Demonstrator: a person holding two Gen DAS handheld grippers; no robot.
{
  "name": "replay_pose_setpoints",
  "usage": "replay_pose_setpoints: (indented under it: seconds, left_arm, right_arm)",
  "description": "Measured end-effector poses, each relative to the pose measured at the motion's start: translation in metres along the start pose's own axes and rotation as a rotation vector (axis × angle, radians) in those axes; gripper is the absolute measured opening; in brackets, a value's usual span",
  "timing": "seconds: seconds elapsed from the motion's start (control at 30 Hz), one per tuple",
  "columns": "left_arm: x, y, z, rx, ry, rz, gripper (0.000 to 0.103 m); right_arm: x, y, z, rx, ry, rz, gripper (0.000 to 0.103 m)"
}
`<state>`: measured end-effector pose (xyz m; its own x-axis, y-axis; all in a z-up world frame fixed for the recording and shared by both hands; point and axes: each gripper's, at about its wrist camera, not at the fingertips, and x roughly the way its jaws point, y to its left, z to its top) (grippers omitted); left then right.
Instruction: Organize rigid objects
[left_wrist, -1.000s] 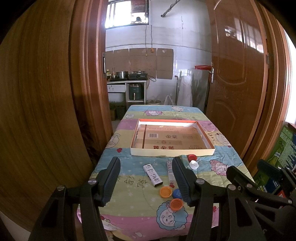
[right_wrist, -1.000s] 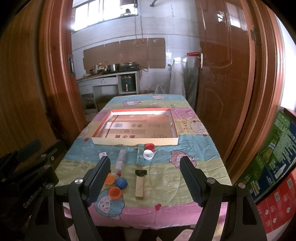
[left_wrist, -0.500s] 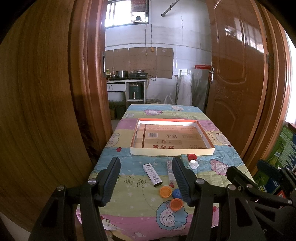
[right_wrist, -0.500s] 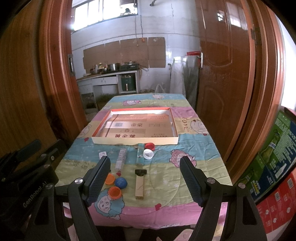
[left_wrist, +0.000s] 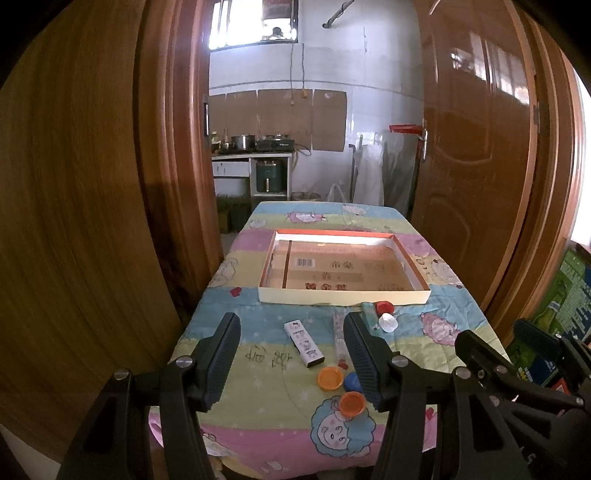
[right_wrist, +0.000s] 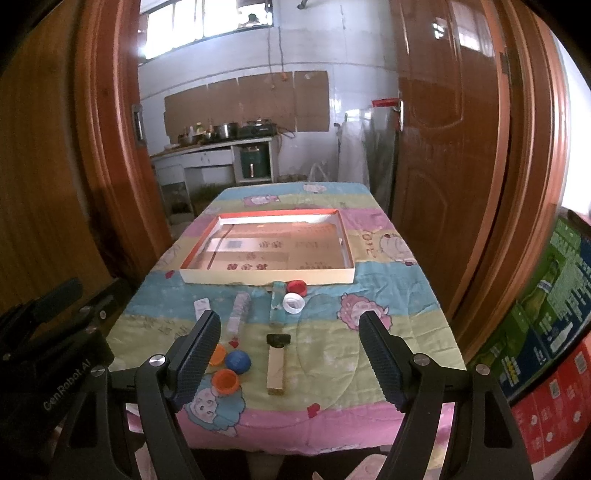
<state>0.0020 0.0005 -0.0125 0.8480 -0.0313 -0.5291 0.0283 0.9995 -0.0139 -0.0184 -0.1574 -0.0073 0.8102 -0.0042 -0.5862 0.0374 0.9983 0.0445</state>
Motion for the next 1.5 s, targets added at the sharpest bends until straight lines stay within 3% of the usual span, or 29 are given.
replay_pose_setpoints:
  seconds: [0.3,0.5,0.83,1.23,1.5]
  left_arm:
    - [0.014,0.005,-0.005,-0.014,0.035,-0.008,0.058]
    - [0.033,0.009,-0.022,-0.029,0.053,-0.082,0.058]
    - [0.073,-0.004,-0.067,0.076,0.12,-0.156,0.057]
    - [0.12,-0.009,-0.076,0.091,0.216,-0.182,0.052]
    - [0.133,-0.007,-0.075,0.079,0.242,-0.237,0.051]
  right_arm:
    - [0.015,-0.008,-0.004,0.016,0.026,0.002,0.079]
    - [0.035,-0.018,-0.016,0.03,0.058,0.003,0.079]
    - [0.073,-0.024,-0.043,0.013,0.119,0.045,0.079]
    - [0.108,-0.026,-0.057,0.014,0.186,0.098,0.079]
    - [0.119,-0.023,-0.061,0.014,0.214,0.115,0.079]
